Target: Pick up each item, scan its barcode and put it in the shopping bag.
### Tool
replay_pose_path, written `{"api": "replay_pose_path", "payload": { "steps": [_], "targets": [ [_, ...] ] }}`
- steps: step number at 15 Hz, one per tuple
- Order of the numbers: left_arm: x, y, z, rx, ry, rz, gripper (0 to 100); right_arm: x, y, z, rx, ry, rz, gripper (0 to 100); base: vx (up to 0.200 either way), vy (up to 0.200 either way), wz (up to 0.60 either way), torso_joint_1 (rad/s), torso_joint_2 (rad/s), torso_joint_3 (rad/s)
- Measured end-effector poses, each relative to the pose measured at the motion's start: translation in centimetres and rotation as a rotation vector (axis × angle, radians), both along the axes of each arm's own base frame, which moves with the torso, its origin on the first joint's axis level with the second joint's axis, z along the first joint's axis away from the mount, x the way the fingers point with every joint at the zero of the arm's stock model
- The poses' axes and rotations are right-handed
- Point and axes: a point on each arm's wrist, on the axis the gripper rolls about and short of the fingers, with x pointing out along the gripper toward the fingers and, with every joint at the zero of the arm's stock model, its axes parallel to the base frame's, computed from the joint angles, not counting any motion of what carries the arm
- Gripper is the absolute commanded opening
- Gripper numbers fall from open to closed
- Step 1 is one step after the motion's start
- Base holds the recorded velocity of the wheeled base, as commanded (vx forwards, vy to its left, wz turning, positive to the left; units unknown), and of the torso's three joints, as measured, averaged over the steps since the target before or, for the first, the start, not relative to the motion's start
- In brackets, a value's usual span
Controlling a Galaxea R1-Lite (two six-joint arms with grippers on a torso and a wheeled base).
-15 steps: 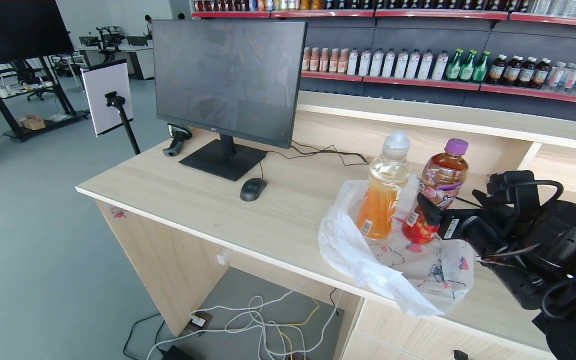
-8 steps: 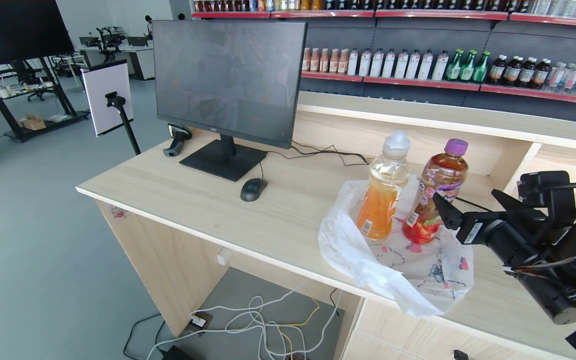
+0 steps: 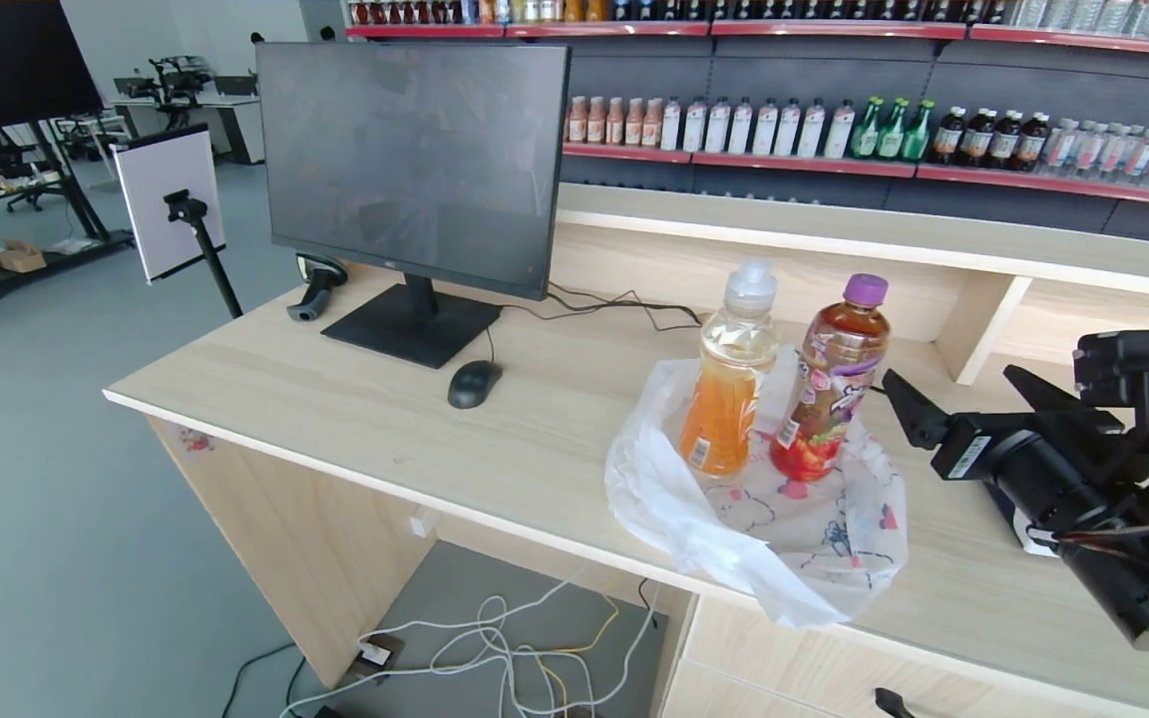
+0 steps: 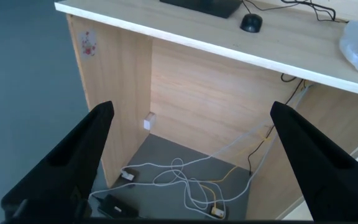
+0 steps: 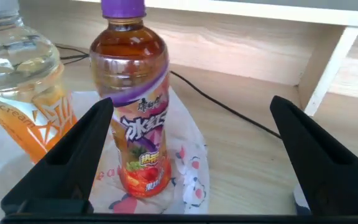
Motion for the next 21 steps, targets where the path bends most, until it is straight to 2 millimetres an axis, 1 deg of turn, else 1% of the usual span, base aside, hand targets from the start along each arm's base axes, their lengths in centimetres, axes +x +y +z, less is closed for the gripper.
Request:
{"api": "replay_pose_path", "payload": {
  "steps": [7, 8, 15, 21],
  "targets": [
    [0.0, 0.0, 0.0, 0.0, 0.0, 0.0, 100, -0.03, -0.27, 0.12, 0.0, -0.004, -0.011, 100, 0.0, 0.0, -0.6, 0.005, 0.0, 0.002],
    [0.0, 0.0, -0.01, 0.001, 0.001, 0.0, 100, 0.01, -0.26, 0.22, 0.002, -0.008, -0.01, 100, 0.0, 0.0, 0.0, 0.0, 0.0, 0.0],
    [0.0, 0.0, -0.01, 0.0, 0.001, -0.001, 100, 0.02, -0.13, 0.32, 0.001, -0.013, -0.005, 100, 0.0, -0.2, 0.0, -0.001, 0.0, 0.002],
    [0.0, 0.0, -0.01, 0.001, 0.001, -0.002, 100, -0.2, 0.57, 0.16, -0.006, -0.005, 0.025, 100, 0.0, -0.2, 0.0, 0.001, 0.0, 0.002]
  ]
}}
